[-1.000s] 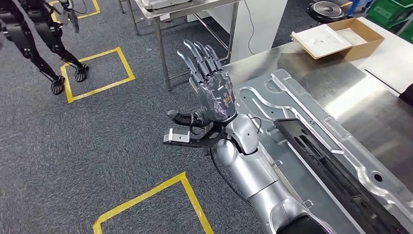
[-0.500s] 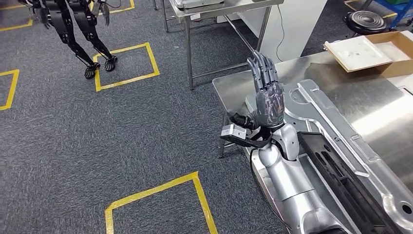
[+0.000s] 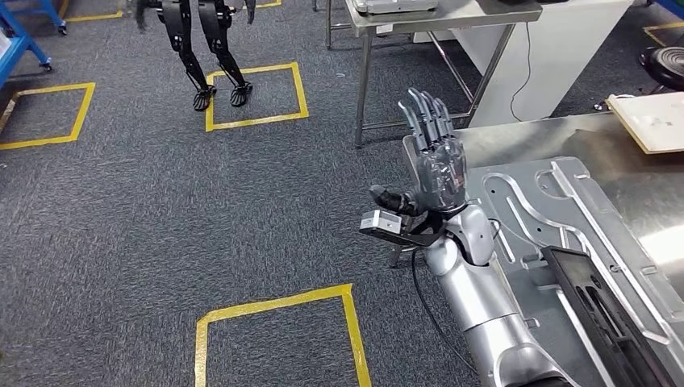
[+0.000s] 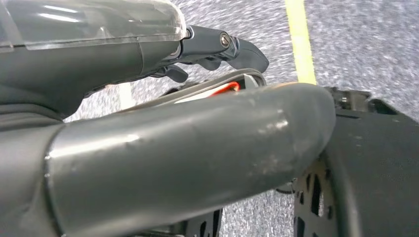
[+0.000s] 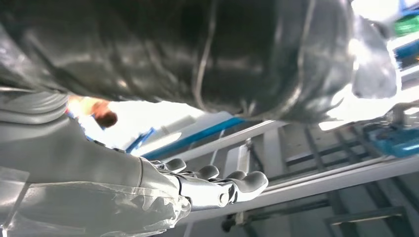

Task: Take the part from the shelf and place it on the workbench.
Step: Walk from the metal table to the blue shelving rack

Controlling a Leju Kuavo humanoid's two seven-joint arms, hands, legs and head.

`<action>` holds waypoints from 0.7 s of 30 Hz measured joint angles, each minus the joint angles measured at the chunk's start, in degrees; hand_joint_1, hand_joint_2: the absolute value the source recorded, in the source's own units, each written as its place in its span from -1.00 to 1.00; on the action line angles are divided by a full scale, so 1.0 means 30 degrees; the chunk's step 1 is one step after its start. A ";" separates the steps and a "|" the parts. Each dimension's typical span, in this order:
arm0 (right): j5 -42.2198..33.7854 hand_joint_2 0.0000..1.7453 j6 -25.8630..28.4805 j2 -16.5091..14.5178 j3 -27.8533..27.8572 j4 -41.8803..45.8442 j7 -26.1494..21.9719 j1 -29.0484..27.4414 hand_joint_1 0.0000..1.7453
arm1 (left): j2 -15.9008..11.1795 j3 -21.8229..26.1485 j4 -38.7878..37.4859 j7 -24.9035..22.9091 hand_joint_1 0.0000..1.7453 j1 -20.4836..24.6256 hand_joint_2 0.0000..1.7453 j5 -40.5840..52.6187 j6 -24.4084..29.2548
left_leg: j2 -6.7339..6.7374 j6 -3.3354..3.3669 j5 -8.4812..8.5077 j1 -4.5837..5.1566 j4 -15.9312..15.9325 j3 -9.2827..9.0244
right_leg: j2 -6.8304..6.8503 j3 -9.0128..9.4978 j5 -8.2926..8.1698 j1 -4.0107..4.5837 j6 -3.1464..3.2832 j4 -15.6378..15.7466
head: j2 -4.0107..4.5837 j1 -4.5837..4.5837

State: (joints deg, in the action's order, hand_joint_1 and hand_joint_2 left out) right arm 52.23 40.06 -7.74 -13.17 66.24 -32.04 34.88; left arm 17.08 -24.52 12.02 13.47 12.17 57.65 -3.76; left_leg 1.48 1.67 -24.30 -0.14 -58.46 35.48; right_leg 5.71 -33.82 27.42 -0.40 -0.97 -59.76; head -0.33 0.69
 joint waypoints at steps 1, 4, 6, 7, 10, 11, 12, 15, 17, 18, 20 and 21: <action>0.0423 -1.00 0.0000 -0.0405 -0.0056 -0.0092 0.0036 0.0078 -1.00 | -0.0004 0.0080 0.0000 -0.0125 -1.00 -0.0049 -1.00 -0.0156 0.0113 | -0.0155 0.0104 0.0065 -0.0046 0.0093 -0.0042 | -0.0403 -0.0235 0.0406 -0.0045 -0.0074 -0.0562 | 0.0000 0.0004; 0.1616 -1.00 0.0000 -0.1544 -0.0304 -0.0687 0.0390 0.0438 -1.00 | -0.0004 0.0377 0.0000 -0.0535 -1.00 -0.0100 -1.00 -0.0533 0.0278 | -0.0727 0.0259 0.0159 -0.0081 0.0161 -0.0027 | -0.1614 -0.1799 0.2038 -0.0121 -0.0177 -0.3928 | 0.0000 0.0024; 0.2264 -1.00 0.0000 -0.2253 -0.0386 -0.1149 0.0771 0.0619 -1.00 | -0.0004 0.0561 0.0000 -0.0681 -1.00 -0.0170 -1.00 -0.0640 0.0293 | -0.1239 0.0261 0.0160 -0.0081 0.0106 -0.0022 | -0.1756 -0.2346 0.2002 -0.0139 -0.0176 -0.4937 | 0.0000 0.0020; 0.2490 -1.00 0.0000 -0.2562 -0.0397 -0.1298 0.0880 0.0732 -1.00 | -0.0004 0.0619 0.0000 -0.0714 -1.00 -0.0202 -1.00 -0.0652 0.0291 | -0.1518 0.0244 0.0149 -0.0085 0.0064 -0.0027 | -0.1823 -0.2124 0.1432 -0.0155 -0.0144 -0.4350 | 0.0000 0.0022; 0.2743 -1.00 0.0005 -0.3237 -0.0421 -0.1571 0.0916 0.1138 -1.00 | -0.0004 0.0717 0.0000 -0.0765 -1.00 -0.0241 -1.00 -0.0657 0.0285 | -0.2286 0.0087 0.0110 -0.0115 -0.0070 0.0047 | -0.2940 -0.0658 -0.0299 -0.0270 0.0036 -0.0904 | 0.0000 0.0018; 0.2756 -1.00 0.0005 -0.3351 -0.0424 -0.1651 0.0898 0.1212 -1.00 | -0.0004 0.0738 0.0000 -0.0770 -1.00 -0.0244 -1.00 -0.0655 0.0285 | -0.2487 -0.0021 0.0135 -0.0159 -0.0107 0.0143 | -0.3334 -0.0402 -0.0419 -0.0280 0.0084 -0.0286 | 0.0000 0.0018; 0.2756 -1.00 0.0004 -0.3442 -0.0426 -0.1732 0.0883 0.1251 -1.00 | -0.0004 0.0759 0.0000 -0.0775 -1.00 -0.0260 -1.00 -0.0653 0.0282 | -0.2689 -0.0156 0.0179 -0.0220 -0.0116 0.0255 | -0.3571 -0.0321 -0.0335 -0.0258 0.0123 -0.0065 | 0.0000 0.0018; 0.2760 -1.00 0.0000 -0.3844 -0.0443 -0.1945 0.0860 0.1347 -1.00 | -0.0036 0.0852 -0.0005 -0.0790 -1.00 -0.0319 -1.00 -0.0642 0.0269 | -0.2735 -0.0561 0.0161 -0.0250 -0.0210 0.0477 | -0.3073 -0.0166 -0.0434 -0.0270 0.0324 0.0250 | 0.0000 -0.0007; 0.2787 -1.00 0.0000 -0.4065 -0.0457 -0.2042 0.0803 0.1443 -1.00 | -0.0062 0.0910 -0.0007 -0.0812 -1.00 -0.0322 -1.00 -0.0639 0.0271 | -0.1733 -0.0702 -0.0555 -0.0171 -0.1437 0.1038 | -0.2554 -0.0013 -0.0490 -0.0335 0.0517 0.0434 | 0.0000 -0.0065; 0.2816 -1.00 0.0000 -0.4104 -0.0461 -0.2091 0.0763 0.1467 -1.00 | -0.0062 0.0932 -0.0007 -0.0830 -1.00 -0.0319 -1.00 -0.0639 0.0271 | -0.1217 -0.0759 -0.1111 -0.0165 -0.2585 0.1582 | -0.2263 0.0021 -0.0472 -0.0296 0.0584 0.0437 | 0.0000 -0.0092; 0.2893 -1.00 0.0000 -0.4104 -0.0461 -0.2200 0.0707 0.1476 -1.00 | -0.0064 0.0974 -0.0007 -0.0863 -1.00 -0.0328 -1.00 -0.0639 0.0271 | -0.0803 -0.0864 -0.1868 -0.0232 -0.4749 0.2673 | -0.1676 0.0018 -0.0417 -0.0237 0.0653 0.0385 | 0.0000 -0.0098; 0.2927 -1.00 0.0000 -0.4104 -0.0461 -0.2260 0.0692 0.1473 -1.00 | -0.0067 0.1005 -0.0007 -0.0876 -1.00 -0.0342 -1.00 -0.0639 0.0271 | -0.0719 -0.0912 -0.1822 -0.0270 -0.5117 0.2866 | -0.1401 0.0013 -0.0383 -0.0228 0.0661 0.0358 | 0.0000 -0.0098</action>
State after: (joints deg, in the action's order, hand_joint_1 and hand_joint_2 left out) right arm 61.01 40.06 -20.05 -14.56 59.46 -29.96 39.30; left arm 16.88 -21.51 12.00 10.85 11.15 55.74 -2.95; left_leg -0.68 -1.07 -29.77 -0.95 -73.81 44.08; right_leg 1.50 -33.78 26.27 -1.08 1.01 -58.68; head -0.33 0.39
